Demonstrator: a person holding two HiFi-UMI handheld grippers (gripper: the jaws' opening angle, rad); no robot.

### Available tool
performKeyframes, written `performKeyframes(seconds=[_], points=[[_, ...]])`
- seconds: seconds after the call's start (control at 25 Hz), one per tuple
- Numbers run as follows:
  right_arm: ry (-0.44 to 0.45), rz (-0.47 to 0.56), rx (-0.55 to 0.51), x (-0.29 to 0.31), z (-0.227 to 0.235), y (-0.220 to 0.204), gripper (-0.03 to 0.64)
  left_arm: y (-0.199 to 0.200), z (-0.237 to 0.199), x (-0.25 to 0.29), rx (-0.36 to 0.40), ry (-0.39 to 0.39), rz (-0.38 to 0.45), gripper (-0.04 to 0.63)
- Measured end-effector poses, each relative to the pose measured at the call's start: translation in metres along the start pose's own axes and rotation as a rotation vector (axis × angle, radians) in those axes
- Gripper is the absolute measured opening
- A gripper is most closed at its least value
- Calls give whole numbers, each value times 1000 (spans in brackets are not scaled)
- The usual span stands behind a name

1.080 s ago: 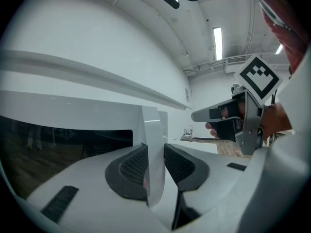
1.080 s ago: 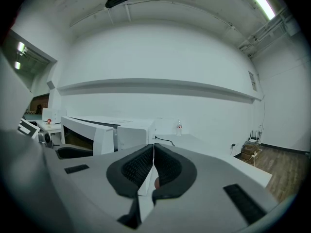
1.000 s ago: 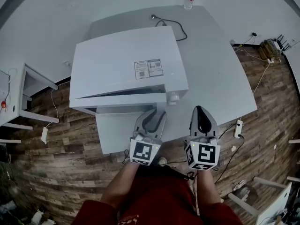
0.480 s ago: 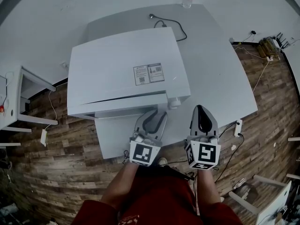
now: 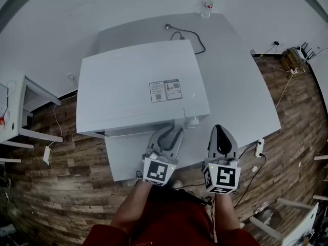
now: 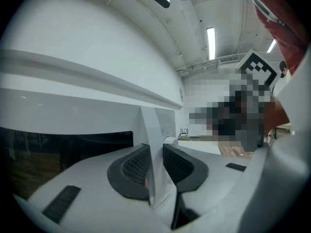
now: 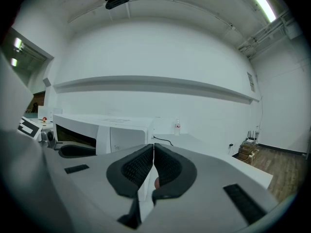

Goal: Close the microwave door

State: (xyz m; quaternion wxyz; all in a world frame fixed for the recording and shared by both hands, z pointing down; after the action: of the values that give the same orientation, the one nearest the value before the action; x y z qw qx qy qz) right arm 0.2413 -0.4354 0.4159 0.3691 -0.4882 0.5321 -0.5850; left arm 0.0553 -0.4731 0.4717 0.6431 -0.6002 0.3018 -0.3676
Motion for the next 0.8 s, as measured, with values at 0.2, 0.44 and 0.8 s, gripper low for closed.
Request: performKeyframes(seconds=[0.2,0.44,0.8], points=[[4,6,-3,-3,-5,3,28,-1,0,-1,-42,15,-12,98],[9,13,-6,-11,-8,6,28,0,-3,-11,-41,43,-37,64],[90,58,-8,-16,-31,19,28,34,-17,-61,-30,183,10,28]])
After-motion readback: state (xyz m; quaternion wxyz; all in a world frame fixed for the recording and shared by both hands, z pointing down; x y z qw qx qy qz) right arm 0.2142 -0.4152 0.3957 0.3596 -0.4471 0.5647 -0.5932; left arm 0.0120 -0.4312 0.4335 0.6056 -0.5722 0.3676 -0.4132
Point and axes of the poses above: the fingertips, and each gripper's own axes: x forward along the fingers, z to its right, y out of its top, the point moved 10 cm from there along -x, backward along the fingers, and after that the axes turned 10 degrees about y, right-handed, at the moved point
